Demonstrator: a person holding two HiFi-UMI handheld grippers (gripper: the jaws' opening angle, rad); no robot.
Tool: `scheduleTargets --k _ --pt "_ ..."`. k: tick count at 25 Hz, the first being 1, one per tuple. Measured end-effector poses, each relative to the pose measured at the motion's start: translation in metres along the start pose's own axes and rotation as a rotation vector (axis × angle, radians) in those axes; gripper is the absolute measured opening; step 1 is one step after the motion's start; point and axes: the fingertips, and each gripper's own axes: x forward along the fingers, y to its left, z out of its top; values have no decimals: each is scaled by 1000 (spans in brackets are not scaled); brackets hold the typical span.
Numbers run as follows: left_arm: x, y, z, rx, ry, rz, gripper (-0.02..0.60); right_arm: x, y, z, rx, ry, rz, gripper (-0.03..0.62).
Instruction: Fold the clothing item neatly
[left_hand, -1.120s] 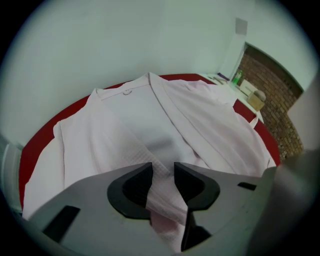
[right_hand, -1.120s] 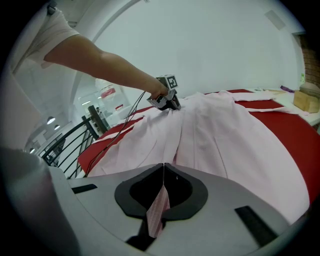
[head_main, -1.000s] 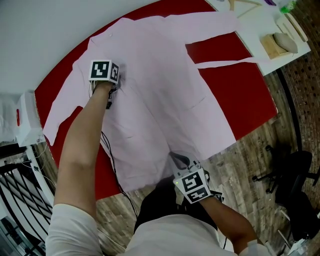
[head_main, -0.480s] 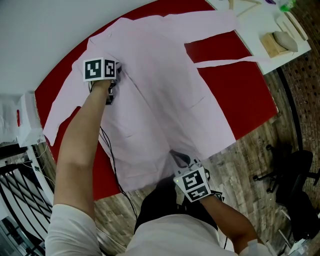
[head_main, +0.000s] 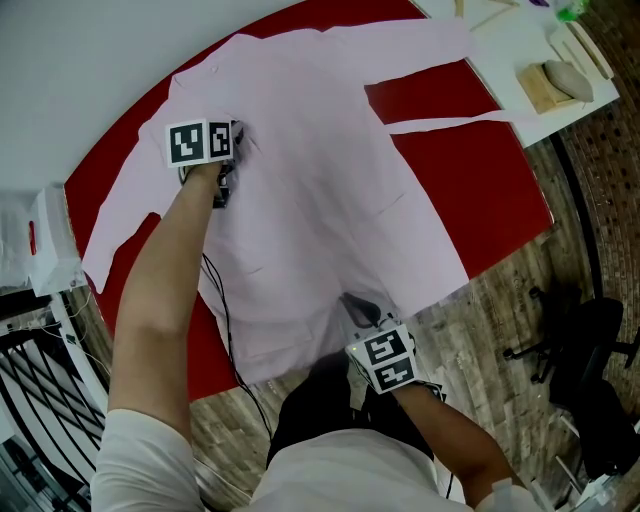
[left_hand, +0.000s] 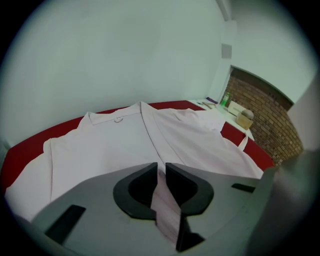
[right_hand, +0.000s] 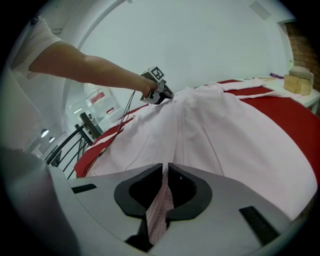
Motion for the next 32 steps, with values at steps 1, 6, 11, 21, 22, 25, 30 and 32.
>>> scheduleTargets --k 1,6,11,21,22,25,30,32 --pt "-1 0 0 -11 -5 -11 51 0 -2 -2 9 6 -1 21" --pt "-24 -7 5 -51 -73 -98 152 -12 -18 -4 60 -8 -36 42" --pt "-77 -21 6 -108 -237 -208 152 -28 -38 14 63 -47 -67 66" --pt "-190 -70 -45 -177 -498 -394 152 -64 -110 53 60 -76 -229 65" --pt "-195 -77 -51 -178 -502 -411 152 -68 -119 54 66 -77 -253 64" --pt "-204 -99 -69 -168 -486 -462 152 -81 -146 58 71 -76 -324 64" --pt "-206 -133 -86 -161 -460 -514 152 -109 -207 78 107 -96 -428 64" --pt "-203 -147 -89 -164 -452 -526 152 -121 -238 87 166 -124 -460 64"
